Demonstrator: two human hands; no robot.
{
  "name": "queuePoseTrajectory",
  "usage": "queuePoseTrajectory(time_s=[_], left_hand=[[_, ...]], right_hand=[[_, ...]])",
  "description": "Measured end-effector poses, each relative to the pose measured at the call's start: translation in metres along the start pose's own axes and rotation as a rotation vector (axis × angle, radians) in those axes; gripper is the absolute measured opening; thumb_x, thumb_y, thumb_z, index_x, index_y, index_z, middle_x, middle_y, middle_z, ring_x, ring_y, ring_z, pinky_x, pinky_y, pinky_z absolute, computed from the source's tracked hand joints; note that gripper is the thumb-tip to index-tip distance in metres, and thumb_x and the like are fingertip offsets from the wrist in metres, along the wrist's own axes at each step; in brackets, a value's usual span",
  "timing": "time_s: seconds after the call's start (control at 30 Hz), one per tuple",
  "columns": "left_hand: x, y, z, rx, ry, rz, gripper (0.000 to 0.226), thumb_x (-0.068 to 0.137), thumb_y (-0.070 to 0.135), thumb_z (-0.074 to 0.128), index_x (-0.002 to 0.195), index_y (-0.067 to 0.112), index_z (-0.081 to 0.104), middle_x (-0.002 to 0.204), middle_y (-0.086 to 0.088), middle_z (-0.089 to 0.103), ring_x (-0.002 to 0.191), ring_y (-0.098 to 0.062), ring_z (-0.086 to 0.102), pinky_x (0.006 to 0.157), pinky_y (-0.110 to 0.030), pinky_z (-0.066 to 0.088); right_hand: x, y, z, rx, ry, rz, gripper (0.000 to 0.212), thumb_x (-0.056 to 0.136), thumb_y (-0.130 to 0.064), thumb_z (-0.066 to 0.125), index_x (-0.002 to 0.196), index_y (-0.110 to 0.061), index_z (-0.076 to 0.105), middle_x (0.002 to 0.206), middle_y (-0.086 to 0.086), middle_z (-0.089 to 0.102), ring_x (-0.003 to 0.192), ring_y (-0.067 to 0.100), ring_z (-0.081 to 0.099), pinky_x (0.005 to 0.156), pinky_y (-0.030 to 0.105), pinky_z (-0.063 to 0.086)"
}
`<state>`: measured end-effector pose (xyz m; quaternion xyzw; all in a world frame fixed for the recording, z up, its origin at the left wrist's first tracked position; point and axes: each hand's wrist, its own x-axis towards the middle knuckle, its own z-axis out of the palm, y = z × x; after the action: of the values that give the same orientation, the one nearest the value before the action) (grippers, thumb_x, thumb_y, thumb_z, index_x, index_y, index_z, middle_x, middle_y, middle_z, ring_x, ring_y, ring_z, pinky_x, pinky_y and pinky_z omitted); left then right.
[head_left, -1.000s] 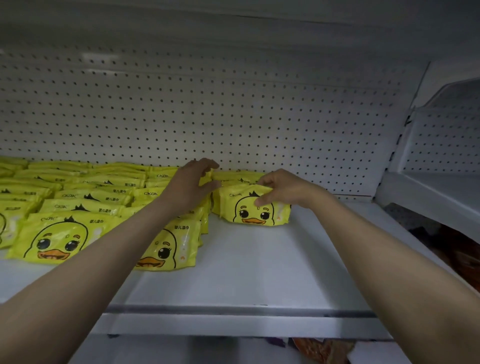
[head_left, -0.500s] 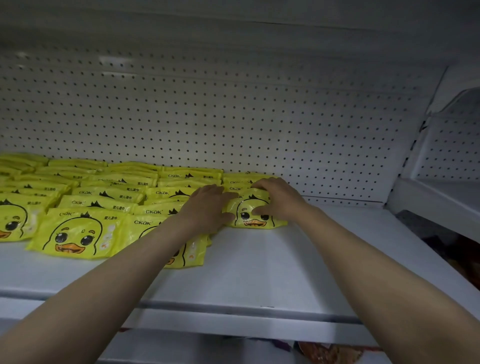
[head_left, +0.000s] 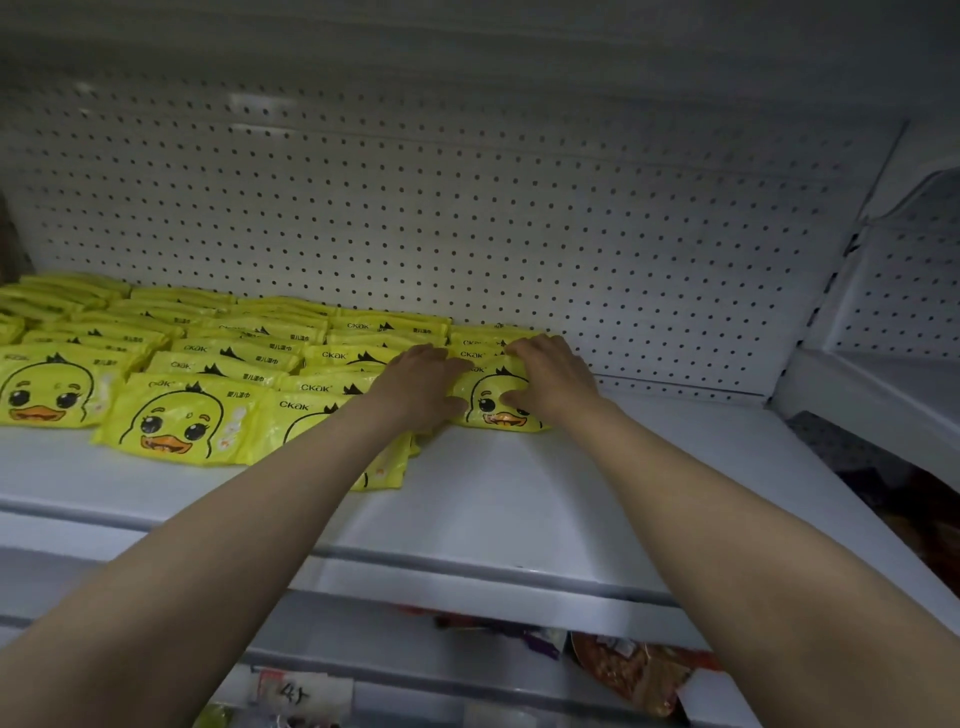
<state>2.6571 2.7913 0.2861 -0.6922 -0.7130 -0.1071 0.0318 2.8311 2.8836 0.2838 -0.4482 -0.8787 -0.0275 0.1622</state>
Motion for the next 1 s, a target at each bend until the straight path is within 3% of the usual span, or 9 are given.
queuePoseTrajectory(time_s=[0.3,0.5,0.73,1.0], left_hand=[[-0.046,-0.013,-0.034,-0.166,0.189,-0.213,0.066,0.081,0.031,0.072,0.141,0.026,0.045,0.142,-0.007,0.049,0.131,-0.028,0.042,0.101,-0.043,0.043],[-0.115,-0.044,-0.067,-0.136,0.352,-0.356,0.061,0.081,0.03,0.073,0.137,0.024,0.05,0.129,-0.014,0.056,0.119,-0.032,0.051,0.094,-0.039,0.045],[-0.23,-0.106,-0.095,-0.071,0.538,-0.464,0.05,0.089,0.044,0.061,0.134,0.023,0.053,0.125,-0.013,0.059,0.116,-0.034,0.052,0.092,-0.042,0.045],[-0.391,-0.196,-0.126,0.09,0.533,-0.578,0.051,0.09,0.045,0.055,0.135,0.021,0.051,0.128,-0.011,0.058,0.116,-0.035,0.052,0.095,-0.046,0.045]], right_hand=[[0.0,-0.043,-0.049,0.089,0.013,-0.103,0.056,0.089,-0.045,0.063,0.137,-0.022,0.048,0.139,0.006,0.048,0.132,0.026,0.037,0.1,0.041,0.041],[-0.016,-0.108,-0.074,0.204,0.059,-0.272,0.052,0.09,-0.046,0.062,0.136,-0.024,0.051,0.141,0.004,0.049,0.134,0.023,0.037,0.104,0.038,0.038],[-0.051,-0.219,-0.077,0.281,0.093,-0.471,0.051,0.09,-0.05,0.06,0.134,-0.026,0.054,0.14,0.001,0.052,0.134,0.024,0.039,0.107,0.037,0.035],[-0.105,-0.388,-0.053,0.386,0.073,-0.667,0.05,0.089,-0.05,0.06,0.133,-0.026,0.054,0.14,0.0,0.053,0.133,0.023,0.041,0.108,0.039,0.036]])
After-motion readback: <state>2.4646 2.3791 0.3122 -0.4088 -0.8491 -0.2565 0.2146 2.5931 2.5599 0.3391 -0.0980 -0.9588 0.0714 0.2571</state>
